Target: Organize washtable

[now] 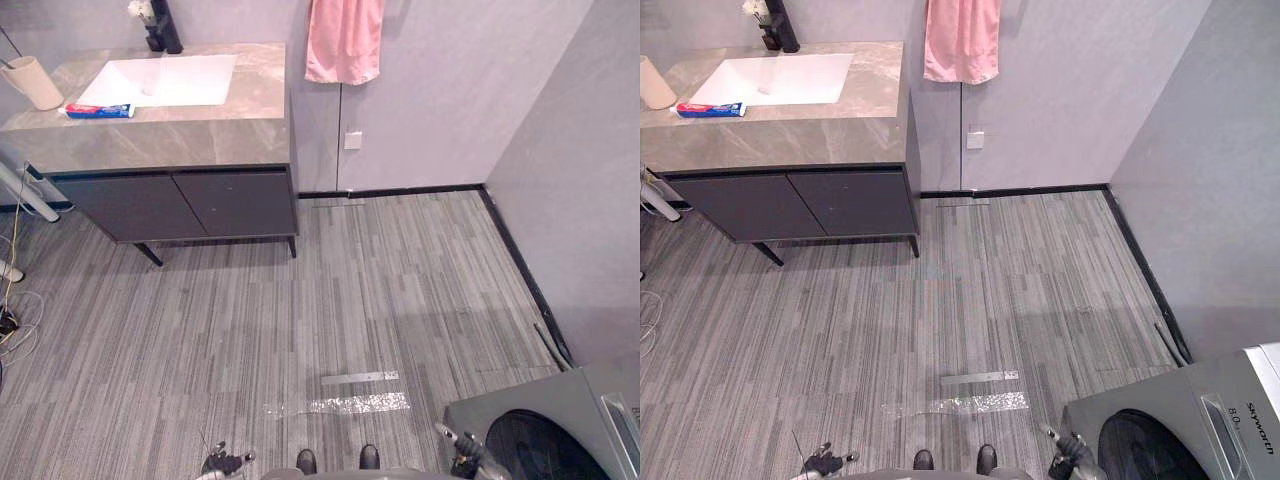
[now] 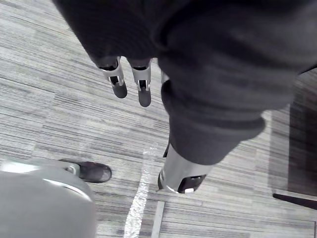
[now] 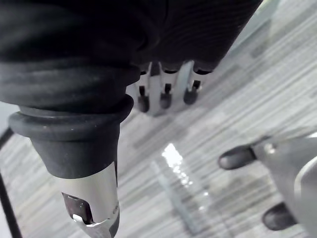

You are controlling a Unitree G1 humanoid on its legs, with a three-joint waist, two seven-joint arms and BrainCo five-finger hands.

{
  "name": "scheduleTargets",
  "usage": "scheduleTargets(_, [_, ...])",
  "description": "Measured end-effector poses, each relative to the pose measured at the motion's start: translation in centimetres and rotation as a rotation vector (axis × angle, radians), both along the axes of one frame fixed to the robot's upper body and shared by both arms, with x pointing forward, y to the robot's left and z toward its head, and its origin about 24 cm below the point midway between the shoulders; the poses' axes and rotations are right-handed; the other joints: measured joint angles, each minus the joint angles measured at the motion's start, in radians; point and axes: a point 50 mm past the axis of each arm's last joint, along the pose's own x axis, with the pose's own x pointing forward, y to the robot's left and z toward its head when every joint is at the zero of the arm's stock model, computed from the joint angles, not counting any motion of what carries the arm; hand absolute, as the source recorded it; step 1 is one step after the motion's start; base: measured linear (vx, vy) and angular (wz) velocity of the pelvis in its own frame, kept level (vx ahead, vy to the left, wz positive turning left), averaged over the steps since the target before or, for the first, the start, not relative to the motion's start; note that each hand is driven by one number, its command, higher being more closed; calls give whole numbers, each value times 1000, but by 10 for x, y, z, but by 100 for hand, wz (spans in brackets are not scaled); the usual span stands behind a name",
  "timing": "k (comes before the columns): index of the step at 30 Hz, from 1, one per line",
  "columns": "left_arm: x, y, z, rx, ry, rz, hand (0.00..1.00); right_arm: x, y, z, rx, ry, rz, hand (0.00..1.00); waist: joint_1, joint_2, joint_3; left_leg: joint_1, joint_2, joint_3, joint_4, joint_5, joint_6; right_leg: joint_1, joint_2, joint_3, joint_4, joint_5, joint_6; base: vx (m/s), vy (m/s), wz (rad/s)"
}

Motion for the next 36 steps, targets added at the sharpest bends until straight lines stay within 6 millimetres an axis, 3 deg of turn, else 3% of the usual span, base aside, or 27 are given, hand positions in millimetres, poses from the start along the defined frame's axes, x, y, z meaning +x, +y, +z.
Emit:
scheduleTargets(4, [18,-1,5,0,-64,21,0,23,-1,8,-22,-59,2,0,0,5,25,10,-5,7,0,-1,-1,12,-6,2,-7,4,7,1,27,-3])
scheduleTargets(12, [11,-5,2,-10,-45,9,0,14,7,4,-4,-37,3,0,1,5,40,13,-6,10,-1,-3,-3,14,-7,3,-7,4,7,-4,0,0])
scheduleTargets(17, [-3,-4,-1,-14,-12,32,0,7,7,1,1,-18,-6,0,4,6,55,-15,-3,39,2,-14,9,-27,-4,30,3,5,10,-27,12,-16])
scheduleTargets(20, [-9,1,-1,-13,-8,69,0,6,6,1,12,-26,-52,0,4,-3,98,-42,0,67,74,-74,33,-133,-19,27,223,-103,43,10,11,-28])
scheduleTargets(21, [-11,4,-1,-13,-6,101,0,1,10,-1,35,-22,-85,0,8,-6,119,-46,14,76,122,-118,42,-225,-29,-19,432,-131,74,31,-10,-21])
scheduleTargets(22, [-11,4,-1,-13,-6,101,0,1,10,-1,35,-22,-85,0,8,-6,119,-46,14,76,122,-118,42,-225,-29,-19,432,-131,74,74,-20,-22])
scheduleTargets(23, [-15,9,-1,-2,4,110,0,-1,19,-2,72,-38,-121,0,2,1,139,-48,52,77,196,-171,46,-357,-50,-84,703,-139,74,98,-11,-11])
scheduleTargets(24, [-16,10,-1,2,7,111,0,0,18,-2,73,-45,-134,0,0,4,141,-47,65,78,215,-189,43,-385,-55,-94,734,-143,72,186,-15,-19])
scheduleTargets(25, [-16,10,-1,1,11,112,0,-5,15,-2,67,-36,-141,0,2,7,148,-24,86,79,227,-209,34,-418,-80,-127,740,-160,92,267,-32,1])
scheduleTargets(27, [-9,13,1,9,-5,107,0,-8,15,-3,64,-35,-150,0,-2,-5,151,16,116,51,223,-239,2,-437,-129,-174,606,-155,101,338,-84,29])
scheduleTargets(31, [10,9,4,-2,-56,118,0,-15,12,-5,60,-14,-163,0,-13,-26,164,147,142,15,150,-299,-76,-440,-209,-226,195,-36,128,541,-264,41])
scheduleTargets(32, [9,9,4,-4,-57,132,0,-17,12,-6,63,-5,-169,0,-34,-22,161,204,168,15,119,-318,-92,-443,-223,-243,211,-34,115,748,-434,59])
scheduleTargets(33, [6,7,3,-12,-54,155,0,-23,8,-6,59,5,-189,0,-48,4,157,236,200,9,102,-324,-106,-449,-207,-247,265,14,85,680,-360,62])
scheduleTargets(34, [4,7,2,-19,-59,185,0,-26,6,-7,54,11,-203,0,-52,16,138,239,240,12,149,-296,-149,-477,-182,-241,383,52,46,788,-429,33])
scheduleTargets(35, [5,3,2,-37,-69,226,0,-26,2,-6,54,6,-227,0,-50,35,136,188,291,8,307,-266,-131,-481,-147,-245,458,41,7,800,-459,2])
scheduleTargets(36, [2,1,1,-49,-67,257,0,-26,1,-6,50,8,-228,0,-42,45,133,151,317,8,412,-229,-88,-469,-124,-251,477,10,-8,791,-518,-29])
